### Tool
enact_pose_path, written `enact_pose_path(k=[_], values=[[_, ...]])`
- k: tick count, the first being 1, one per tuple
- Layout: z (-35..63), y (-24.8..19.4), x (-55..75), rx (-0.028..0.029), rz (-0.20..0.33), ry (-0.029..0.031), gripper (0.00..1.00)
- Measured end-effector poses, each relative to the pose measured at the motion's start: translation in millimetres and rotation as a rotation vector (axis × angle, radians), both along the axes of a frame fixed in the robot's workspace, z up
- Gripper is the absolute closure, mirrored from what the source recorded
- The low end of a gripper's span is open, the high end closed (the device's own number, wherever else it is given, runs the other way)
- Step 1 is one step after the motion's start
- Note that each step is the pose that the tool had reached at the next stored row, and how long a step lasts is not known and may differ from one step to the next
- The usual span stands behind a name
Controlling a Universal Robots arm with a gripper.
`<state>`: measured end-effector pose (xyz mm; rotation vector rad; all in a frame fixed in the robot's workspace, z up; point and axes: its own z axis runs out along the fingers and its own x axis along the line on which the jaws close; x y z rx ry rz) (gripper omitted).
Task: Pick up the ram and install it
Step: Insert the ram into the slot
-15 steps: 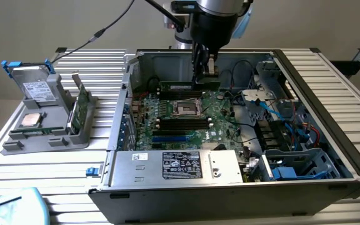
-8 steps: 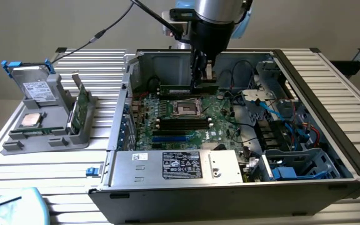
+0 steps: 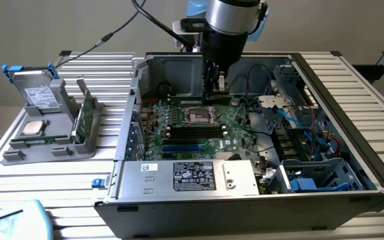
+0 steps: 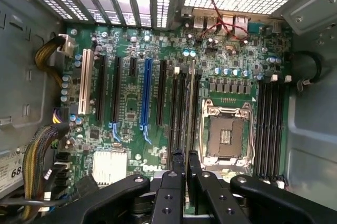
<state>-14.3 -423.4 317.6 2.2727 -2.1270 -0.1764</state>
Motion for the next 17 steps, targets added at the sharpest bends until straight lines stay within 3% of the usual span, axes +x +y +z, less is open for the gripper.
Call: enact_pose_path(k=[17], values=[[-31.0, 0.0, 0.0, -0.0001, 0.003, 0.0000, 0.85]])
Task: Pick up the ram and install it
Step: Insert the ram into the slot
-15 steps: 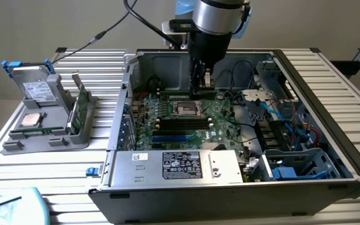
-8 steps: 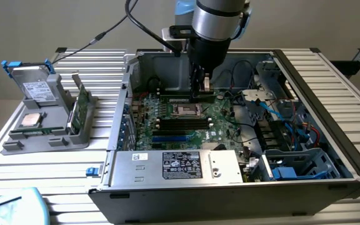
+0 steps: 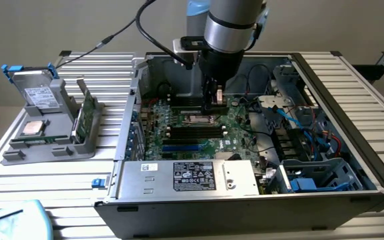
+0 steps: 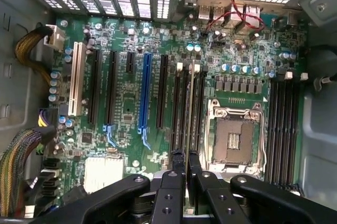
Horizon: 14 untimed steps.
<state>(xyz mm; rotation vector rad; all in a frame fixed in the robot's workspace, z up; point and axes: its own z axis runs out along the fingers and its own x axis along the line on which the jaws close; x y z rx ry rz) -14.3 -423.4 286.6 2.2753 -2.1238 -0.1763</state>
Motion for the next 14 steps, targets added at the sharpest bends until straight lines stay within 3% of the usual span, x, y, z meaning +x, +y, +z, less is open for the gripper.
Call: enact_pose_path(k=[14], values=[[-25.5, 0.0, -0.5, 0.0001, 0.000, 0.0000, 0.85]])
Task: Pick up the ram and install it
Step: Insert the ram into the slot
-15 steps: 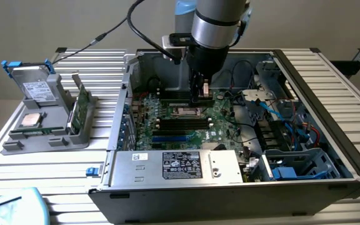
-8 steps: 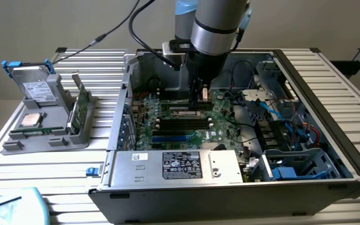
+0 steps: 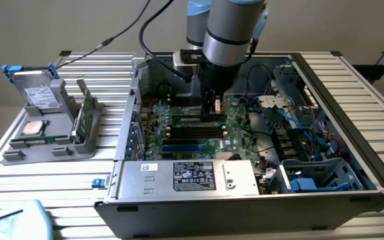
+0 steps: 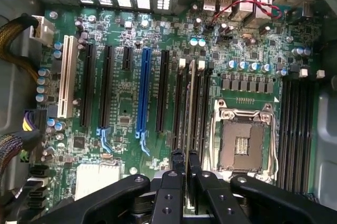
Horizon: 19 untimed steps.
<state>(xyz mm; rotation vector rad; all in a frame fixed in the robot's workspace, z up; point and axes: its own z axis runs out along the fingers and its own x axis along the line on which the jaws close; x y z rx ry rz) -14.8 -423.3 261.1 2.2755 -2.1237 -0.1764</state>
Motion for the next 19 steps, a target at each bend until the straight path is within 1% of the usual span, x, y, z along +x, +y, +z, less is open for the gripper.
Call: enact_pose_path(k=[19], values=[[-34.1, 0.0, -1.8, -0.0002, 0.000, 0.0001, 0.85]])
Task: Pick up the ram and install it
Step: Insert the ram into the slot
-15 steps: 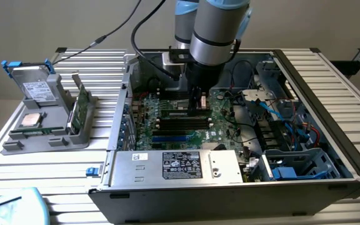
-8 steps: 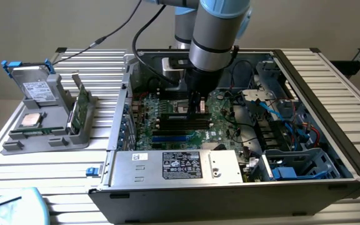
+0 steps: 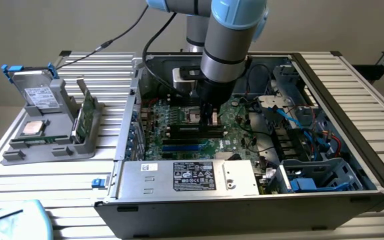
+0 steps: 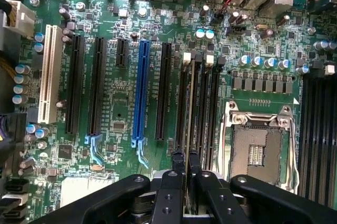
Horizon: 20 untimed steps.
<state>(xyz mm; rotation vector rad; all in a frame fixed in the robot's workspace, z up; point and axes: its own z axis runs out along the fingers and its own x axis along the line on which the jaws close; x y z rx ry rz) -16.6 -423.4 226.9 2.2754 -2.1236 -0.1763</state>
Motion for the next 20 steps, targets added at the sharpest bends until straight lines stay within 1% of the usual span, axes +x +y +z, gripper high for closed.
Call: enact_pose_path(k=[4, 16, 18, 20], values=[[-0.3, 0.0, -0.1, -0.0001, 0.000, 0.0009, 0.85], [-2.3, -0.3, -0.4, 0.0000, 0.000, 0.0009, 0.85], [-2.4, -0.3, -0.9, -0.0006, 0.000, -0.0010, 0.85], [-2.5, -0.2, -1.2, -0.0026, 0.000, -0.0038, 0.85]])
